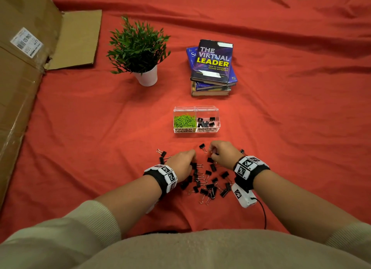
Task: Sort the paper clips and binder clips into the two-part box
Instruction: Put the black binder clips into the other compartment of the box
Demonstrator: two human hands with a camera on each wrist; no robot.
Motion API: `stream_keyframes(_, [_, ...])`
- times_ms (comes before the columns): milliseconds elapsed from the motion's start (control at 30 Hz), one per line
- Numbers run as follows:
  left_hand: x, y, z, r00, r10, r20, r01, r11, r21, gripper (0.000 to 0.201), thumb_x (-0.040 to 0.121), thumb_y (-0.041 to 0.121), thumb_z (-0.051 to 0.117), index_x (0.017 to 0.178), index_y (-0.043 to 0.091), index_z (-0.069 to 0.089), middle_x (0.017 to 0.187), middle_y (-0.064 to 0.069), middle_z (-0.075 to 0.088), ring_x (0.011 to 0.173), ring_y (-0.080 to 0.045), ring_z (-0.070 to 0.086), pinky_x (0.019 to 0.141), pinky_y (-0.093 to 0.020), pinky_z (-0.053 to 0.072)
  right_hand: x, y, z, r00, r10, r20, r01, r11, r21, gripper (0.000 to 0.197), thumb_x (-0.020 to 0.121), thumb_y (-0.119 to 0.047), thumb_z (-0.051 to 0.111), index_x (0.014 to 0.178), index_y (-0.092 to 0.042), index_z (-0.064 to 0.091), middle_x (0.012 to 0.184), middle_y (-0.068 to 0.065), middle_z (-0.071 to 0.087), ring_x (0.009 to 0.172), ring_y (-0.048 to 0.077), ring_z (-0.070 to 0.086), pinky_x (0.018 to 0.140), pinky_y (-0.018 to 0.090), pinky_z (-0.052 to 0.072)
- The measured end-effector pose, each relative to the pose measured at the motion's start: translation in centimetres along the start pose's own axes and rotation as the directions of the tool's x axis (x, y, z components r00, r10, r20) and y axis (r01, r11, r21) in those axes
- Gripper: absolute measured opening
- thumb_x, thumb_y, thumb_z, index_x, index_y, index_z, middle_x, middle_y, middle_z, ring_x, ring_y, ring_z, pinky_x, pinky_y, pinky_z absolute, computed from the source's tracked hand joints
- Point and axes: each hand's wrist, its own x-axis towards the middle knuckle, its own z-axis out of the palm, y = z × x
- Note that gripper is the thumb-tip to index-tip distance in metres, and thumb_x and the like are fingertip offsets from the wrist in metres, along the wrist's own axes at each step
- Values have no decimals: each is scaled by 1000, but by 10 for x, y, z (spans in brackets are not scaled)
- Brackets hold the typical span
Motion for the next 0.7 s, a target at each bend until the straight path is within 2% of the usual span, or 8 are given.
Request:
stream_keyframes(67, [1,2,0,1000,16,3,-16,999,-33,33,83,8,52,115,13,51,117,-8,60,108,-28,56,89,-37,47,1,-4,3,999,-22,43,26,996,-86,19,82,-9,58,100,-13,61,99,2,59,88,18,57,76,25,46])
stream_keyframes(167, [5,5,5,998,42,52,-43,999,10,34,85,9,53,119,12,52,121,-9,56,116,-27,51,96,-36,44,-3,-7,11,994,2,110,21,977,-211,28,83,-14,60,111,-10,56,111,5,48,98,23,55,85,32,49])
stream_keyframes(267, [7,8,11,998,32,57,-36,997,66,30,87,13,54,116,7,52,118,-12,53,115,-31,51,96,-40,44,-7,-9,21,997,25,71,-6,967,-253,33,83,-8,58,115,-7,52,116,11,45,102,30,54,85,38,47])
stream_keyframes(400, [8,13,15,1000,14,27,-17,995,102,25,90,15,57,111,4,53,114,-14,52,106,-33,55,89,-42,46,-9,-13,29,999,19,27,-11,963,-269,34,82,-3,56,116,-2,51,117,14,48,104,33,52,86,37,44])
stream_keyframes(500, [7,14,15,999,11,32,-14,995,100,17,90,11,56,105,3,53,109,-14,47,94,-34,57,79,-44,46,-7,-13,23,999,18,30,-12,982,-189,25,80,-4,57,105,-4,57,110,12,55,100,29,55,82,33,44])
stream_keyframes(567, [7,13,15,1000,-8,14,7,998,65,15,89,8,57,102,4,50,108,-13,43,84,-34,58,73,-45,48,-4,-15,10,998,51,-36,-53,998,-40,16,79,-6,61,95,-7,61,102,9,62,91,22,59,76,27,47])
stream_keyframes(633, [8,12,15,1000,-23,8,23,1000,19,19,87,10,59,103,4,49,110,-13,42,86,-35,59,75,-47,49,3,-21,-10,988,80,-132,-63,990,128,12,78,-6,64,89,-11,64,92,4,65,82,16,61,68,20,48])
stream_keyframes(700, [8,11,14,1000,-13,10,13,1000,2,24,86,12,62,104,5,48,114,-13,47,96,-36,57,82,-46,48,16,-29,-32,976,73,-204,-36,983,181,12,78,-6,66,88,-13,64,87,1,64,78,14,59,64,17,44])
